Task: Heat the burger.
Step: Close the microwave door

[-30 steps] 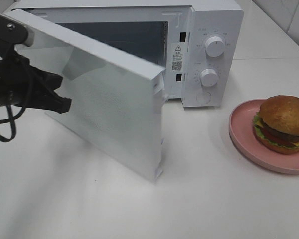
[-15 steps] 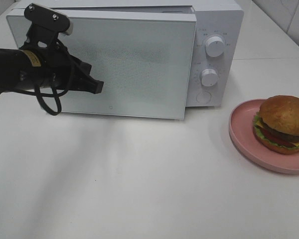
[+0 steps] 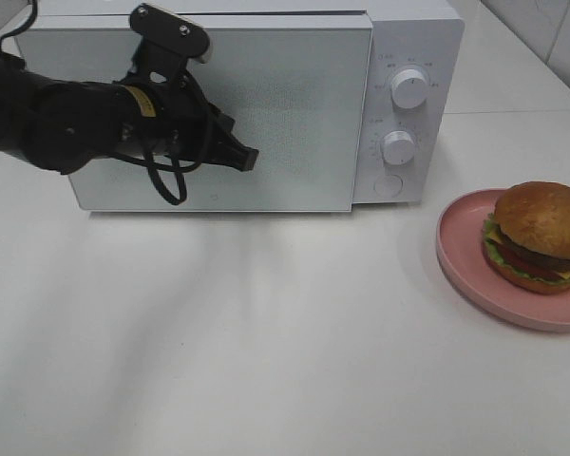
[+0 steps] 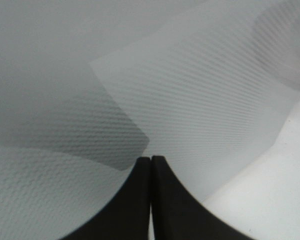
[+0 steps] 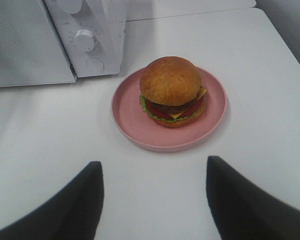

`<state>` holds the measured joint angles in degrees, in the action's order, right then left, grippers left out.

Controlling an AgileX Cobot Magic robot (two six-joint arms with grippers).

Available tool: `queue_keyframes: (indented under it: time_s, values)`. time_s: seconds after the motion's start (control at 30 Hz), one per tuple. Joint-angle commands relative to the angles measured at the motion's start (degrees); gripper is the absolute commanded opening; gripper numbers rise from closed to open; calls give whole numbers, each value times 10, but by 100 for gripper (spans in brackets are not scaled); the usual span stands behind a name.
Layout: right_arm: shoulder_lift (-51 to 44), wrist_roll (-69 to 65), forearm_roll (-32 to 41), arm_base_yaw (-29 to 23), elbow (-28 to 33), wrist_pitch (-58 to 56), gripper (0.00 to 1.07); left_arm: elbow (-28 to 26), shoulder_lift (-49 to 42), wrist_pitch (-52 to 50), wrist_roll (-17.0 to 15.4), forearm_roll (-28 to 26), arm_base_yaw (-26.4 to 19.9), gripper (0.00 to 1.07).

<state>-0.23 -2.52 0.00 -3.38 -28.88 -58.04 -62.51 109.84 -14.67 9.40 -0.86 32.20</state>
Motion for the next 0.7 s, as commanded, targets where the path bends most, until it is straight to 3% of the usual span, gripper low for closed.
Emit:
queue_keyframes:
  time_s: [0.03,0.4,0.7]
  values:
    - [-15,-2,-5,0,0,6,58,-42,16,-57,-6,-15,2,0]
    - [-15,-2,-5,0,0,6,58,-176,101,-26,-1,-16,30,0]
    - [-15,-2,-5,0,0,6,58,-184,94,92,3,-15,42,0]
